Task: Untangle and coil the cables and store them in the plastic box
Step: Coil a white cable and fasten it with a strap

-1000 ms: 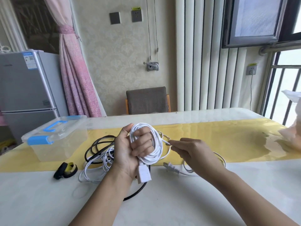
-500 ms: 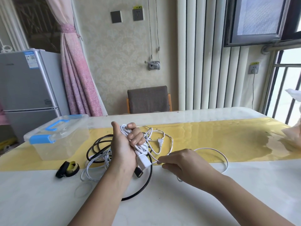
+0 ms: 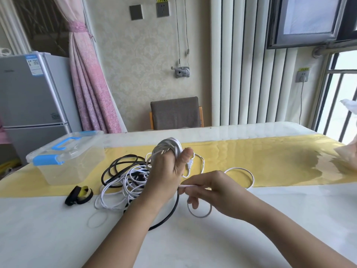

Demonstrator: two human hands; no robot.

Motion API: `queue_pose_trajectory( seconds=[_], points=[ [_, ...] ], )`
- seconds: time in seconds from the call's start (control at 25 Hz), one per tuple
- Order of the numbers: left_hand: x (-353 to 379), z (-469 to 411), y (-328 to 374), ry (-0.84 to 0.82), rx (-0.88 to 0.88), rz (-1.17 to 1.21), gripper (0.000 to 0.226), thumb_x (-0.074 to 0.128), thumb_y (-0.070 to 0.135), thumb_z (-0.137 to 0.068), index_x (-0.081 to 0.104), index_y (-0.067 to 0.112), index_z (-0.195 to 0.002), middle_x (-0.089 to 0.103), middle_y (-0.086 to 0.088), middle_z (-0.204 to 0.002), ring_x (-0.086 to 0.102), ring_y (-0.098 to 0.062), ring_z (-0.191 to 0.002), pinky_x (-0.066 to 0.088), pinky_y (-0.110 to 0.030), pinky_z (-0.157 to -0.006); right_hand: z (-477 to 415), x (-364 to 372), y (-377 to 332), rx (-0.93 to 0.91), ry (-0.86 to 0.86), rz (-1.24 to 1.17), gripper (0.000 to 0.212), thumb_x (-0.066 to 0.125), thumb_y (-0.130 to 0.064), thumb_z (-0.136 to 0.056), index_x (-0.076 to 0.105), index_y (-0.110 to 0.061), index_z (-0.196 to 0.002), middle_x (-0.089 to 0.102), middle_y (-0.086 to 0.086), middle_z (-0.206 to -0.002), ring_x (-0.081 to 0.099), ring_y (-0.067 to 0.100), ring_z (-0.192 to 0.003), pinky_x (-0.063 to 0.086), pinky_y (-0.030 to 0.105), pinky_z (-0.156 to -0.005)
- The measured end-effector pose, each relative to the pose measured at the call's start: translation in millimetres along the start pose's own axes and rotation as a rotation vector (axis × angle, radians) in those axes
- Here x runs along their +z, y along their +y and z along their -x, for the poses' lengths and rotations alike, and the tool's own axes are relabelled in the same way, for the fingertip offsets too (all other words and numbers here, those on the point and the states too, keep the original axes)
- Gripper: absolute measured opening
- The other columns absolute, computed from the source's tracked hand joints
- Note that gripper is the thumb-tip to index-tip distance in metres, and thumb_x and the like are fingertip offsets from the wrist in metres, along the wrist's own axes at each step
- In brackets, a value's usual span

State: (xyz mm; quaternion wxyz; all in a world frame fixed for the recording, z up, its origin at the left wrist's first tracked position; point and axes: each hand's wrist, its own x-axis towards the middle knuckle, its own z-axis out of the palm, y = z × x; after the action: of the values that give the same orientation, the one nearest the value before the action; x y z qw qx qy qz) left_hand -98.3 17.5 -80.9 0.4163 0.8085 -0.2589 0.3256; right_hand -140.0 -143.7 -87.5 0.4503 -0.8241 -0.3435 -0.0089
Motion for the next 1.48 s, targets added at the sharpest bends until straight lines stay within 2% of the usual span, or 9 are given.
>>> queue_pose_trajectory(
  seconds=[0.16, 0.32, 0.48, 0.68, 0.92, 1.04, 1.28, 1.4, 1.48],
  points=[
    [0, 3, 2, -0.262, -0.024, -0.081, 0.075, 0.017, 0.071, -0.087, 0.055, 0.011, -0.063, 0.044, 0.011, -0.048, 0.048, 0.003, -0.055, 0.037, -0.020, -0.063, 1, -5, -7, 0.097, -0.083, -0.207, 0.019, 0.051, -0.022, -0.097, 0.066, -0.020, -0.086, 0.039, -0.014, -0.048, 0.040, 0.008, -0.045, 0.045, 0.026, -0.057],
    [-5, 6, 8, -0.446, -0.353, 0.144, 0.073, 0.019, 0.062, -0.088, 0.052, 0.001, -0.065, 0.045, -0.009, -0.045, 0.039, -0.016, -0.037, 0.033, -0.020, -0.044, 2, -16, -18, 0.114, 0.003, -0.337, 0.024, 0.048, -0.025, -0.093, 0.063, -0.013, -0.079, 0.037, -0.015, -0.046, 0.033, 0.005, -0.043, 0.038, 0.018, -0.044],
    [-8, 8, 7, -0.582, -0.520, 0.204, 0.071, 0.019, 0.069, -0.082, 0.054, 0.010, -0.064, 0.040, -0.001, -0.040, 0.035, -0.016, -0.035, 0.030, -0.019, -0.041, 3, -33, -19, 0.083, 0.214, -0.342, 0.027, 0.055, -0.032, -0.083, 0.060, -0.007, -0.073, 0.037, -0.014, -0.044, 0.030, 0.001, -0.042, 0.025, 0.012, -0.044],
    [-4, 5, 20, -0.831, -0.778, 0.662, 0.060, 0.031, 0.059, -0.083, 0.054, 0.011, -0.056, 0.030, -0.001, -0.037, 0.024, -0.011, -0.029, 0.022, -0.014, -0.035, 5, -54, -3, 0.077, 0.544, -0.272, 0.034, 0.059, -0.040, -0.078, 0.061, -0.007, -0.070, 0.037, -0.014, -0.045, 0.031, 0.002, -0.044, 0.024, 0.014, -0.046],
    [-8, 2, 21, -1.235, -0.779, 1.310, 0.048, 0.041, 0.056, -0.087, 0.053, 0.014, -0.067, 0.032, 0.006, -0.041, 0.030, -0.007, -0.029, 0.026, -0.013, -0.034, 2, -48, 5, 0.090, 0.552, -0.251, 0.027, 0.058, -0.026, -0.089, 0.059, -0.008, -0.068, 0.042, -0.015, -0.046, 0.033, 0.001, -0.045, 0.027, 0.009, -0.046],
    [-10, -3, 15, -1.166, -0.679, 1.530, 0.044, 0.039, 0.050, -0.091, 0.052, 0.012, -0.073, 0.032, 0.003, -0.046, 0.031, -0.011, -0.033, 0.025, -0.020, -0.036, 3, -41, 11, 0.101, 0.493, -0.118, 0.029, 0.055, -0.030, -0.092, 0.061, -0.014, -0.068, 0.036, -0.009, -0.051, 0.030, 0.009, -0.050, 0.023, 0.019, -0.046],
    [-16, -9, 4, -0.764, -0.640, 1.959, 0.036, 0.031, 0.035, -0.087, 0.051, 0.006, -0.077, 0.037, -0.002, -0.050, 0.024, -0.011, -0.035, 0.029, -0.026, -0.047, -2, -12, 8, 0.136, 0.210, 0.046, 0.049, 0.047, -0.026, -0.098, 0.054, -0.044, -0.054, 0.030, -0.009, -0.053, 0.027, 0.009, -0.051, 0.025, 0.018, -0.049],
    [-14, -7, -8, -0.572, -0.645, 2.056, 0.039, 0.036, 0.036, -0.090, 0.053, 0.004, -0.077, 0.037, -0.002, -0.051, 0.032, -0.015, -0.041, 0.031, -0.027, -0.050, -3, -2, 10, 0.124, 0.128, 0.110, 0.046, 0.045, -0.031, -0.099, 0.050, -0.039, -0.054, 0.031, -0.002, -0.056, 0.026, 0.009, -0.053, 0.025, 0.018, -0.049],
    [-13, -7, -8, -0.455, -0.655, 2.078, 0.047, 0.039, 0.044, -0.093, 0.055, 0.003, -0.076, 0.037, -0.001, -0.049, 0.033, -0.013, -0.041, 0.033, -0.027, -0.049, -2, 2, 12, 0.092, 0.086, 0.136, 0.036, 0.044, -0.036, -0.098, 0.055, -0.023, -0.067, 0.032, 0.010, -0.061, 0.027, 0.009, -0.057, 0.028, 0.020, -0.053]
  ],
)
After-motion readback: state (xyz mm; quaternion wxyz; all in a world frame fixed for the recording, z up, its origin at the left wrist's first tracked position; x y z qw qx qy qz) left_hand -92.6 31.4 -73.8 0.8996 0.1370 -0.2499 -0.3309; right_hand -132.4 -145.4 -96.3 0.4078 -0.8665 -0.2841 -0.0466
